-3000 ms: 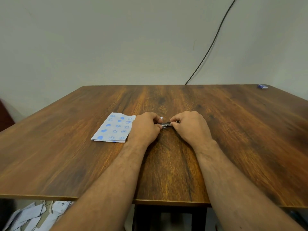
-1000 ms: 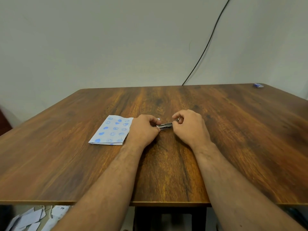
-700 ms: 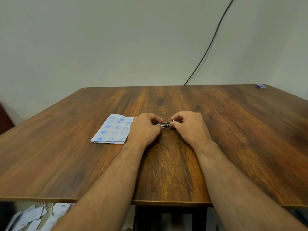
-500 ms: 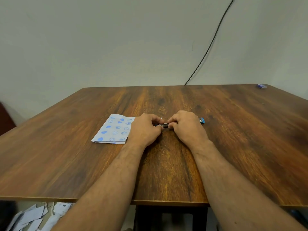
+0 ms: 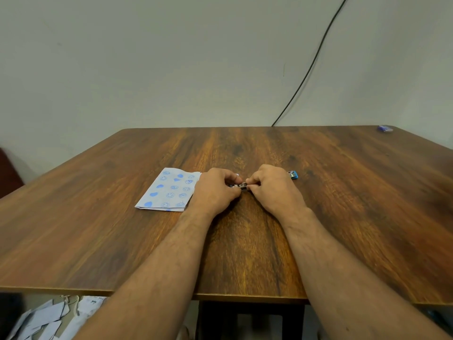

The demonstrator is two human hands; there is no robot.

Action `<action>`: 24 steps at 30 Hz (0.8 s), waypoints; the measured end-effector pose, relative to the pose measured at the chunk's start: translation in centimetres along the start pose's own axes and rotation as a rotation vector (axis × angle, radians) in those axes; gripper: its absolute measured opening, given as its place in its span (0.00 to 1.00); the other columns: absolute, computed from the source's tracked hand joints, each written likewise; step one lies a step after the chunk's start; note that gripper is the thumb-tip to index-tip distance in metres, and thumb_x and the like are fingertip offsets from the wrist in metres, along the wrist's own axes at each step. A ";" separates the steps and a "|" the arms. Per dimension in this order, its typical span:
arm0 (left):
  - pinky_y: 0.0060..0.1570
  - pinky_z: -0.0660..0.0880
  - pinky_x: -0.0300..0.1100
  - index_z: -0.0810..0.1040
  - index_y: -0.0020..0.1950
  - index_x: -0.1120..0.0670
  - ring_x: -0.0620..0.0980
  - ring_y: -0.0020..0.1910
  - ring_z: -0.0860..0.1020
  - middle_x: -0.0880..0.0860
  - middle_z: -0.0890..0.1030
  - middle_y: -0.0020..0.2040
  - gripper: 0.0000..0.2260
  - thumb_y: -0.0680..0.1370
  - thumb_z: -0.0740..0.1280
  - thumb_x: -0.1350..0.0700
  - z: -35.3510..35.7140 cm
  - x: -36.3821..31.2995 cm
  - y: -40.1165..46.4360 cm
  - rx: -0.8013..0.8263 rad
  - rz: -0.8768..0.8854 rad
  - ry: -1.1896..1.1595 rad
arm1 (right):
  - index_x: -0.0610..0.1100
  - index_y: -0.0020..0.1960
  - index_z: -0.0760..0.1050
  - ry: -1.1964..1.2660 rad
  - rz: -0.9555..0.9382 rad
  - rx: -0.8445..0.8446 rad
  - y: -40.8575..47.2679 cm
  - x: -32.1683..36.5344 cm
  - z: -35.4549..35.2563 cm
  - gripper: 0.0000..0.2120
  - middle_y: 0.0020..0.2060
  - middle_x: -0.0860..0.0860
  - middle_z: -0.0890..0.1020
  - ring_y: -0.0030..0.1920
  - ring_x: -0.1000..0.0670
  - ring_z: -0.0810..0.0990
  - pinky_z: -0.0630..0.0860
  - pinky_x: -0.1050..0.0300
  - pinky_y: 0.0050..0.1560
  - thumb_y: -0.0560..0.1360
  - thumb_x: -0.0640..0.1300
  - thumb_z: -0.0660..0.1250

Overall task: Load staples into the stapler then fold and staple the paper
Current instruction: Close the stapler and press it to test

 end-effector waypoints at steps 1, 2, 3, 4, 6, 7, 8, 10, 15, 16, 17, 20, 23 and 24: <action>0.47 0.76 0.40 0.85 0.47 0.46 0.42 0.44 0.81 0.43 0.84 0.43 0.08 0.72 0.73 0.58 0.0 0.0 0.0 0.000 -0.002 -0.002 | 0.45 0.52 0.86 0.021 0.005 -0.009 -0.1 0.0 -0.1 0.08 0.49 0.48 0.82 0.55 0.46 0.80 0.74 0.48 0.59 0.77 0.42 0.69; 0.46 0.76 0.39 0.85 0.47 0.46 0.42 0.43 0.81 0.43 0.84 0.43 0.08 0.72 0.73 0.58 0.1 0.0 0.0 0.001 -0.004 -0.002 | 0.46 0.52 0.86 0.040 0.014 -0.019 -0.2 0.0 -0.2 0.09 0.50 0.49 0.82 0.55 0.47 0.80 0.75 0.49 0.59 0.77 0.41 0.69; 0.45 0.77 0.39 0.84 0.46 0.45 0.42 0.42 0.81 0.43 0.84 0.42 0.09 0.72 0.73 0.59 0.1 -0.1 -0.1 -0.001 -0.002 -0.003 | 0.47 0.53 0.86 0.052 0.026 -0.034 -0.3 -0.1 -0.3 0.10 0.50 0.49 0.82 0.55 0.48 0.80 0.75 0.49 0.60 0.76 0.40 0.68; 0.45 0.77 0.39 0.83 0.47 0.44 0.42 0.42 0.81 0.43 0.83 0.43 0.09 0.73 0.72 0.59 0.1 -0.2 -0.1 -0.007 0.001 -0.003 | 0.48 0.54 0.86 0.053 0.048 -0.049 -0.3 -0.3 -0.5 0.12 0.51 0.50 0.82 0.55 0.48 0.79 0.75 0.49 0.60 0.76 0.39 0.67; 0.42 0.74 0.37 0.83 0.50 0.45 0.41 0.41 0.79 0.43 0.82 0.45 0.10 0.74 0.70 0.59 -0.1 -0.4 -0.1 -0.036 0.016 0.006 | 0.51 0.58 0.84 0.030 0.117 -0.085 -0.5 -0.9 -0.8 0.17 0.55 0.51 0.80 0.57 0.47 0.79 0.75 0.48 0.61 0.75 0.37 0.65; 0.41 0.72 0.34 0.83 0.51 0.46 0.41 0.41 0.78 0.43 0.81 0.46 0.10 0.75 0.69 0.59 -0.3 -0.6 -0.2 -0.066 0.023 0.003 | 0.51 0.61 0.83 0.014 0.153 -0.100 -0.5 -1.2 -0.9 0.19 0.57 0.50 0.80 0.58 0.46 0.79 0.75 0.48 0.62 0.75 0.36 0.64; 0.40 0.70 0.32 0.84 0.51 0.47 0.42 0.42 0.77 0.44 0.81 0.46 0.11 0.75 0.68 0.60 -0.6 -0.6 -0.2 -0.104 0.018 -0.019 | 0.51 0.63 0.82 0.002 0.182 -0.107 -0.4 -1.4 -0.9 0.21 0.58 0.50 0.79 0.59 0.44 0.79 0.75 0.47 0.63 0.74 0.36 0.63; 0.40 0.70 0.32 0.84 0.49 0.47 0.43 0.44 0.78 0.45 0.82 0.47 0.12 0.74 0.66 0.62 -1.0 -0.4 -0.1 -0.166 -0.030 -0.094 | 0.51 0.65 0.80 0.000 0.220 -0.092 -0.3 -1.7 -0.5 0.21 0.60 0.49 0.78 0.60 0.42 0.79 0.75 0.47 0.63 0.75 0.37 0.63; 0.35 0.70 0.32 0.85 0.44 0.47 0.43 0.43 0.80 0.46 0.84 0.46 0.12 0.74 0.65 0.61 -1.2 0.2 0.1 -0.216 -0.142 -0.192 | 0.51 0.60 0.83 0.048 0.275 -0.093 -0.2 -2.2 -0.2 0.16 0.61 0.48 0.79 0.60 0.42 0.80 0.76 0.48 0.62 0.77 0.38 0.66; 0.35 0.71 0.33 0.84 0.43 0.47 0.43 0.43 0.81 0.46 0.84 0.45 0.12 0.73 0.65 0.62 -1.2 0.3 0.2 -0.221 -0.151 -0.213 | 0.50 0.62 0.82 0.055 0.293 -0.101 -0.2 -2.3 -0.2 0.16 0.63 0.47 0.79 0.61 0.42 0.80 0.75 0.48 0.63 0.77 0.38 0.66; 0.37 0.72 0.34 0.84 0.43 0.47 0.44 0.43 0.81 0.46 0.84 0.45 0.12 0.73 0.65 0.62 -1.2 0.5 0.2 -0.226 -0.162 -0.239 | 0.49 0.64 0.81 0.062 0.317 -0.112 -0.2 -2.4 -0.3 0.17 0.64 0.46 0.79 0.62 0.41 0.79 0.74 0.49 0.64 0.77 0.39 0.66; 0.42 0.77 0.37 0.85 0.43 0.49 0.46 0.47 0.83 0.46 0.85 0.44 0.13 0.73 0.65 0.64 -1.4 1.1 0.3 -0.255 -0.235 -0.359 | 0.41 0.63 0.81 0.168 0.444 -0.175 -0.4 -3.2 -1.1 0.18 0.63 0.42 0.81 0.64 0.40 0.78 0.73 0.50 0.65 0.74 0.38 0.66; 0.53 0.81 0.46 0.85 0.41 0.48 0.47 0.49 0.84 0.48 0.85 0.45 0.14 0.73 0.65 0.65 -1.6 1.8 0.5 -0.301 -0.304 -0.471 | 0.37 0.56 0.83 0.280 0.535 -0.215 -0.6 -4.1 -1.4 0.13 0.57 0.41 0.84 0.60 0.40 0.80 0.75 0.53 0.61 0.73 0.37 0.67; 0.55 0.81 0.48 0.85 0.40 0.48 0.48 0.50 0.84 0.48 0.85 0.45 0.14 0.73 0.64 0.65 -1.7 2.0 0.6 -0.309 -0.320 -0.500 | 0.39 0.56 0.84 0.299 0.541 -0.214 -0.6 -4.3 -1.3 0.13 0.57 0.42 0.85 0.61 0.41 0.80 0.74 0.55 0.61 0.73 0.38 0.68</action>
Point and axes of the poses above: each hand's wrist, its own y-axis towards the middle knuckle, its own z-axis out of the palm, x = y × z, the point moved 5 cm from there along y, towards the middle knuckle
